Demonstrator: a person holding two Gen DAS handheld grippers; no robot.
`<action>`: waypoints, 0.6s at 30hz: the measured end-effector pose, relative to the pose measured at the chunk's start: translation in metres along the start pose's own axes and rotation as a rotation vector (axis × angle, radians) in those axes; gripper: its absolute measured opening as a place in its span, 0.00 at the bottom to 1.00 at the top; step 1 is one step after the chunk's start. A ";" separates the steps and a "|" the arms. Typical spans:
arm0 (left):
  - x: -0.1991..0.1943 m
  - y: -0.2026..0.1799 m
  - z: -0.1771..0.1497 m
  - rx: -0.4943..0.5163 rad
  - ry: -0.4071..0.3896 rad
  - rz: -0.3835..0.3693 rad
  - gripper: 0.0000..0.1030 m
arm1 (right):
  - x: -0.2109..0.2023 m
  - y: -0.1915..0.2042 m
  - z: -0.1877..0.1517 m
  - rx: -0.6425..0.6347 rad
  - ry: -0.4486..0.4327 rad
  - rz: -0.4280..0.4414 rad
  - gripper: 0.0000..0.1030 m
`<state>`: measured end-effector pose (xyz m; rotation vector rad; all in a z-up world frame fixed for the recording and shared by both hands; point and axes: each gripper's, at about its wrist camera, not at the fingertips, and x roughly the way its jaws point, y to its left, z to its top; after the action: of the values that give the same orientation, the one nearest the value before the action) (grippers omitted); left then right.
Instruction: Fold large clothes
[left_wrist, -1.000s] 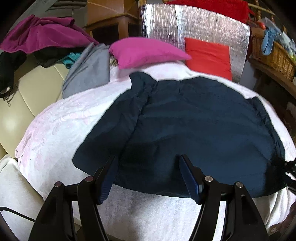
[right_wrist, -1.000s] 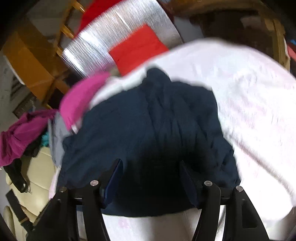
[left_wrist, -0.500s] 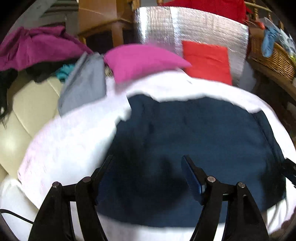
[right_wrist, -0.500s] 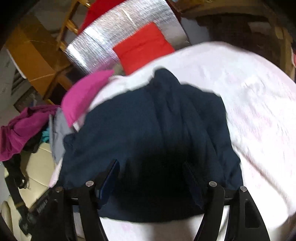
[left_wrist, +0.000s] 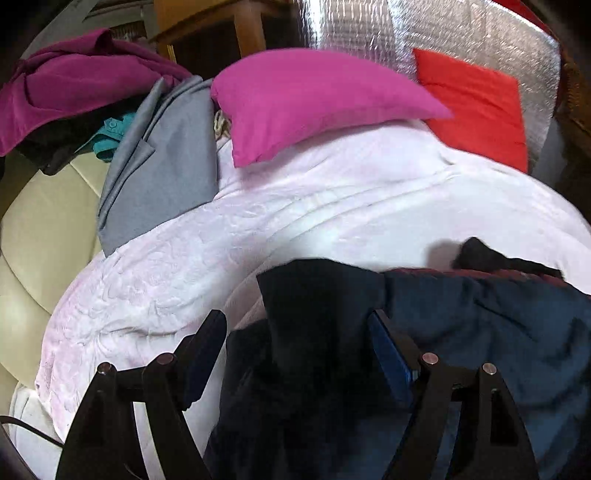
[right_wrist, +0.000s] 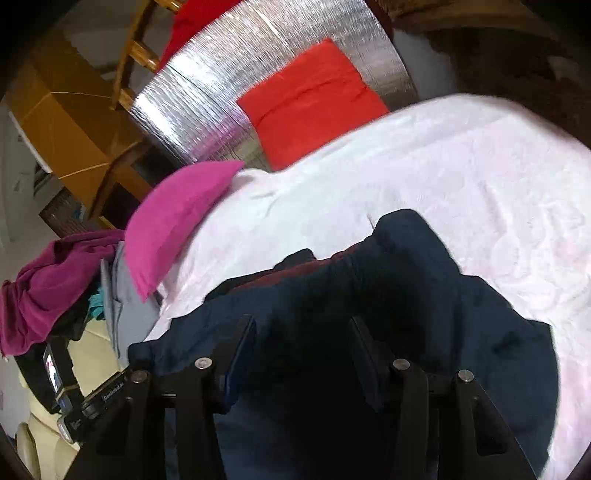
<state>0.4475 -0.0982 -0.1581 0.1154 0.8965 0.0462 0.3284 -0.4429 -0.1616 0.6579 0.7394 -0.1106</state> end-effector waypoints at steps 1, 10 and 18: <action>0.008 -0.002 0.002 0.005 0.019 0.011 0.77 | 0.008 -0.004 0.000 0.014 0.019 -0.020 0.53; -0.031 -0.012 -0.010 0.067 -0.049 0.052 0.77 | -0.014 0.000 -0.007 -0.015 -0.028 -0.038 0.53; -0.201 -0.004 -0.072 0.110 -0.369 0.042 0.93 | -0.138 0.043 -0.078 -0.237 -0.229 -0.134 0.74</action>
<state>0.2653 -0.1140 -0.0470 0.2374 0.5279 0.0133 0.1936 -0.3811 -0.0915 0.3624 0.5645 -0.2144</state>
